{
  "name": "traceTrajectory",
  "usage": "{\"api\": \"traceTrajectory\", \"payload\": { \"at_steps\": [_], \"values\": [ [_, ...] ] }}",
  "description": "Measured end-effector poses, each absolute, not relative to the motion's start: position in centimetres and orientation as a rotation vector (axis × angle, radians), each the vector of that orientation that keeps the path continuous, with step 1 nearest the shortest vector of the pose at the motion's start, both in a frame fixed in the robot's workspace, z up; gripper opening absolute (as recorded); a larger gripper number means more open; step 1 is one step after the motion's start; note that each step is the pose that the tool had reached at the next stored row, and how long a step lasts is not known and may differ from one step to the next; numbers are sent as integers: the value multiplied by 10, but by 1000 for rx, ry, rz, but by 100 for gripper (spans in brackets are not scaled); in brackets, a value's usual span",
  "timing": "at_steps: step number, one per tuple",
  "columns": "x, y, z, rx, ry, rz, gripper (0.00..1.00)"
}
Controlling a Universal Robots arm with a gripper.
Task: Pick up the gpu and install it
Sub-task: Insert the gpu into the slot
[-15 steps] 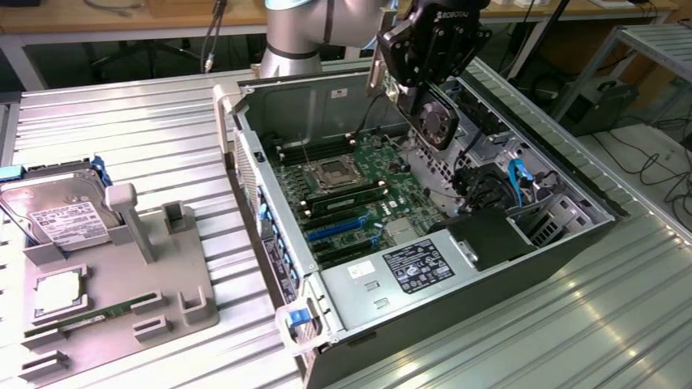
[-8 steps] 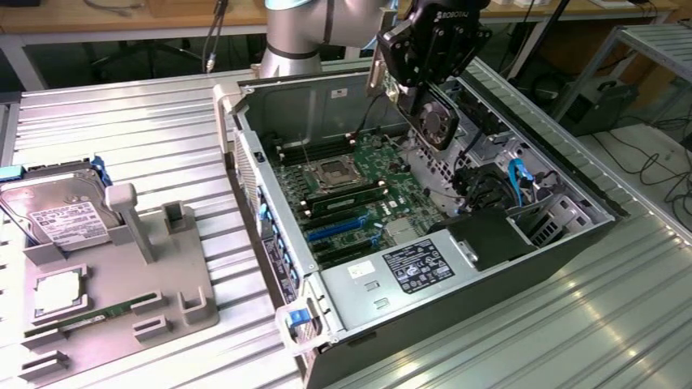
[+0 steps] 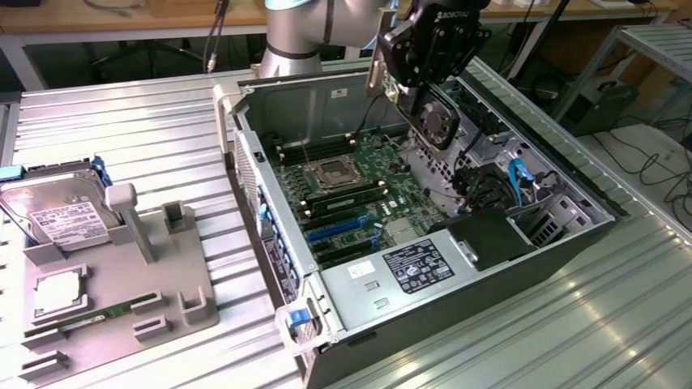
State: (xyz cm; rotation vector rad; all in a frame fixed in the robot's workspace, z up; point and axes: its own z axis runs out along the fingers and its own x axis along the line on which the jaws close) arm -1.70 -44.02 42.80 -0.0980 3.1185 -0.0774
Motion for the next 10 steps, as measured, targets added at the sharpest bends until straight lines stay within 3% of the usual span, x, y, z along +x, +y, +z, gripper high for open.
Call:
{"api": "traceTrajectory", "payload": {
  "at_steps": [10],
  "values": [
    [-17, -440, 428, -280, 3105, -75, 27]
  ]
}}
